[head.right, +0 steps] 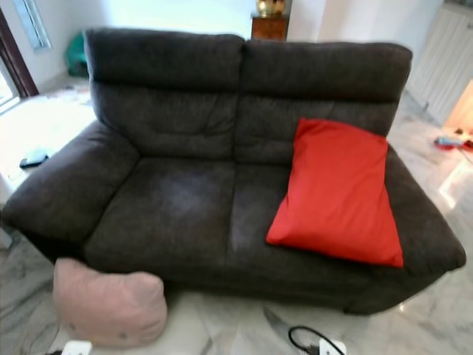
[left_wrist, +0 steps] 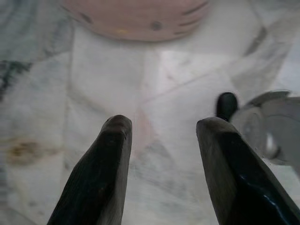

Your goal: Move the pillow to the sofa from floor

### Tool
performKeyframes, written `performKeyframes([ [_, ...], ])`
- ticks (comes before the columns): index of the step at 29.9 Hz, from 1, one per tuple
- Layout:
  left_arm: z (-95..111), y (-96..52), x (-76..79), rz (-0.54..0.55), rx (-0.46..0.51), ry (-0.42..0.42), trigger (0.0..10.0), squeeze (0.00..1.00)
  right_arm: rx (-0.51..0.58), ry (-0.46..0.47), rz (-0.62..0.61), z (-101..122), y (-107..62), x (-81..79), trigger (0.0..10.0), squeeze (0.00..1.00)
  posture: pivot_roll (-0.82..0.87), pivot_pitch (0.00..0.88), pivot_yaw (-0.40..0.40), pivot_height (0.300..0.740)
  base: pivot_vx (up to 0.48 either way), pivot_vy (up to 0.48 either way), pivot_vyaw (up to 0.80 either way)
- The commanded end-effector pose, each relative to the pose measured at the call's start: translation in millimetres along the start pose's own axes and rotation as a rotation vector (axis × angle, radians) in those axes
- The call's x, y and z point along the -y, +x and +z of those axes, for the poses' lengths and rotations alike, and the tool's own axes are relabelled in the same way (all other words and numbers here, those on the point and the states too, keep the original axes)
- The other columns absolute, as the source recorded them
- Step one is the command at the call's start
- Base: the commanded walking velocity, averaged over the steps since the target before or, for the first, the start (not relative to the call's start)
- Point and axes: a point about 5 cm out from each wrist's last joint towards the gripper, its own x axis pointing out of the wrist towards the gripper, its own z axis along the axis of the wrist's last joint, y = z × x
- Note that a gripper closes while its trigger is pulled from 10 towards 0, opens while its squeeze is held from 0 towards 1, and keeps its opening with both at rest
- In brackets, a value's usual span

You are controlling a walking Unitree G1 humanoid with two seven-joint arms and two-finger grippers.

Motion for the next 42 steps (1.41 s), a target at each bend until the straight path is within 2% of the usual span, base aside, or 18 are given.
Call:
performKeyframes([
  [1,6.4,1.4,7.3,-0.022,0.027,-0.001,10.0,0.00,-0.026,0.009,-0.019,-7.8,-1.7,6.8,10.0,0.00,-0.01,0.000,-0.006,0.740,0.000,0.364,0.00],
  [20,4.7,1.9,18.3,-0.035,0.017,-0.001,10.0,0.00,-0.020,-0.002,-0.005,-5.5,-1.2,5.2,10.0,0.00,-0.01,0.000,-0.010,0.740,0.000,0.364,0.00],
  [26,2.2,1.1,12.9,-0.029,0.013,-0.002,10.0,0.00,-0.019,-0.015,0.004,-4.6,-1.0,4.0,10.0,0.00,-0.01,0.000,-0.011,0.740,0.000,0.367,0.51],
  [31,-1.0,-0.2,4.2,-0.021,0.009,-0.002,10.0,0.00,-0.020,0.001,0.005,-5.4,-1.1,3.3,10.0,0.00,-0.01,0.000,-0.009,0.740,0.000,0.364,0.00],
  [42,-3.3,-0.8,3.4,-0.023,0.006,0.006,10.0,0.00,-0.021,0.007,0.008,-5.7,-1.0,2.0,10.0,0.00,-0.01,0.000,-0.006,0.740,0.000,0.364,0.00],
])
